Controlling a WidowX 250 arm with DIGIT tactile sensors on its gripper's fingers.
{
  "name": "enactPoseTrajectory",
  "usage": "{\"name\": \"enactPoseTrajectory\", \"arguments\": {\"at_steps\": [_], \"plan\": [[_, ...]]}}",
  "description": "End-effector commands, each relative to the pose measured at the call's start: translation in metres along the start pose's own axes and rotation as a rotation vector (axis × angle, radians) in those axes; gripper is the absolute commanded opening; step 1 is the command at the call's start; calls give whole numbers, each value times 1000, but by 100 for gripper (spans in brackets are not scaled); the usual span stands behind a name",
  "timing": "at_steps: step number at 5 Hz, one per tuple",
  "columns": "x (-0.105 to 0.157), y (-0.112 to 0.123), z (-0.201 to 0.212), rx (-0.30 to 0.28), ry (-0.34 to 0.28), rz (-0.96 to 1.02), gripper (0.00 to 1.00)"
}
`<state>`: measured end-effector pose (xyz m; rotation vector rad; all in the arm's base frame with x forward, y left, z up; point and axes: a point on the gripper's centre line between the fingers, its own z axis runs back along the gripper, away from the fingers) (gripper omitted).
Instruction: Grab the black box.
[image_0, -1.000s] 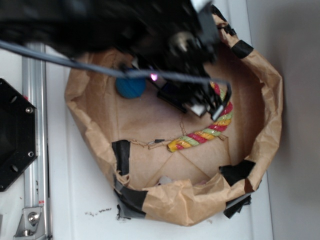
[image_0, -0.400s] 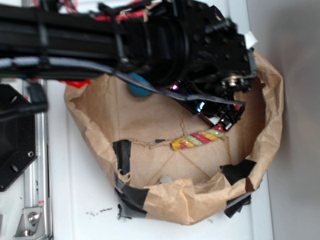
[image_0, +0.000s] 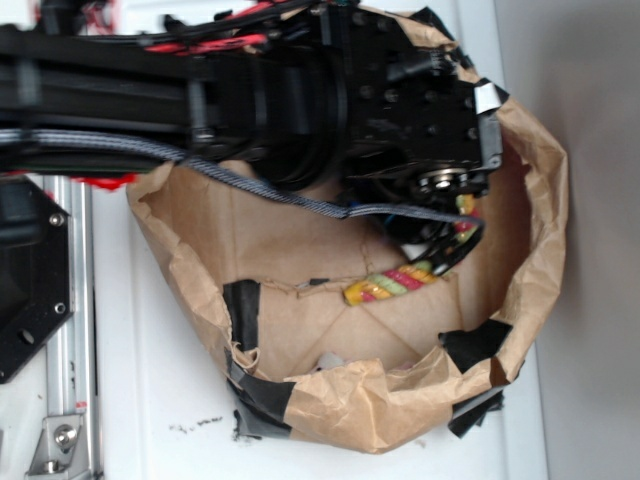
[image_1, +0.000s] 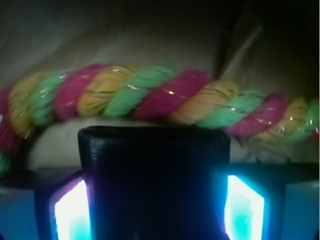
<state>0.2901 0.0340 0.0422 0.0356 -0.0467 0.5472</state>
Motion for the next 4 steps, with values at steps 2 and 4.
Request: {"name": "enactPoseTrajectory", "arguments": {"at_steps": [2, 4], "plan": [[-25, 19, 161, -205, -2, -468, 0], [-16, 15, 156, -129, 48, -503, 0]]}}
